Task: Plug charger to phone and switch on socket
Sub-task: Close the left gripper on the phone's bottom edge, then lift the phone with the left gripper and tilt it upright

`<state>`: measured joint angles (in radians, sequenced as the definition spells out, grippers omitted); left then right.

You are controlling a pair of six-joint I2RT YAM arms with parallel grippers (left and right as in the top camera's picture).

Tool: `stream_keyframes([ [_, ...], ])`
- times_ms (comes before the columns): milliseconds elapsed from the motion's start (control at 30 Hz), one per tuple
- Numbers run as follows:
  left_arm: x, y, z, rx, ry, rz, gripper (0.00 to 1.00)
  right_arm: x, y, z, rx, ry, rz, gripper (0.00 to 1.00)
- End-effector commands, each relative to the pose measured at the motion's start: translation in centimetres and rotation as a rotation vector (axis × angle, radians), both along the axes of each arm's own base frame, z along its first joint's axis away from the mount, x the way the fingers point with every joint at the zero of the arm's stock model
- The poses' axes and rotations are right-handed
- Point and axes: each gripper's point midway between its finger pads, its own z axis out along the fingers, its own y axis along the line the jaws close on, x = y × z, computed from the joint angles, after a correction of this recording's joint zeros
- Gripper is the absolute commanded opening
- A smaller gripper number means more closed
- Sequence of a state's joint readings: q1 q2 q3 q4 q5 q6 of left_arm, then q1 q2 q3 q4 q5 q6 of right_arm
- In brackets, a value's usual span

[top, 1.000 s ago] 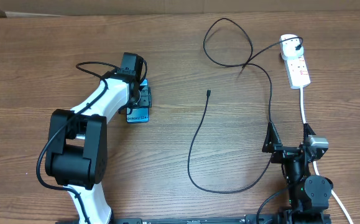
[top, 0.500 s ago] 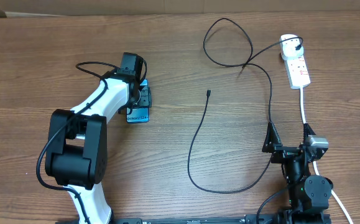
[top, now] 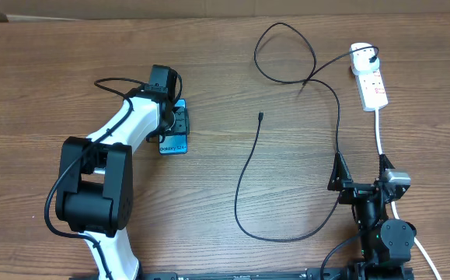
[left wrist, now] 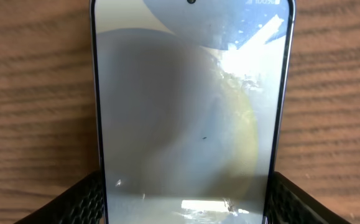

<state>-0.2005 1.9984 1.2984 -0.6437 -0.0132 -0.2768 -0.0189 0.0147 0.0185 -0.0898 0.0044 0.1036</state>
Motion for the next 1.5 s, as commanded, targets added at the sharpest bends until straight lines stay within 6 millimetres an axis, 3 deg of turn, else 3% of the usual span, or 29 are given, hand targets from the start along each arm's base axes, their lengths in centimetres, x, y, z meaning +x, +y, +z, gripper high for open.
stream_keyframes([
  [0, -2.4, -1.9, -2.0, -0.098, 0.118, -0.029, 0.57, 0.0, 0.1, -0.1, -0.003, -0.007, 0.007, 1.00],
  [667, -2.8, -5.8, 2.3, -0.312, 0.211, -0.061, 0.49, 0.0, 0.1, -0.1, -0.003, -0.007, 0.007, 1.00],
  [1100, -4.6, -10.6, 5.1, -0.644, 0.333, -0.009, 0.48, 0.0, 0.1, -0.1, -0.003, -0.007, 0.007, 1.00],
  [1467, -5.4, -14.1, 9.0, -0.945, 0.448, 0.040, 0.46, 0.0, 0.1, -0.1, -0.003, -0.007, 0.007, 1.00],
])
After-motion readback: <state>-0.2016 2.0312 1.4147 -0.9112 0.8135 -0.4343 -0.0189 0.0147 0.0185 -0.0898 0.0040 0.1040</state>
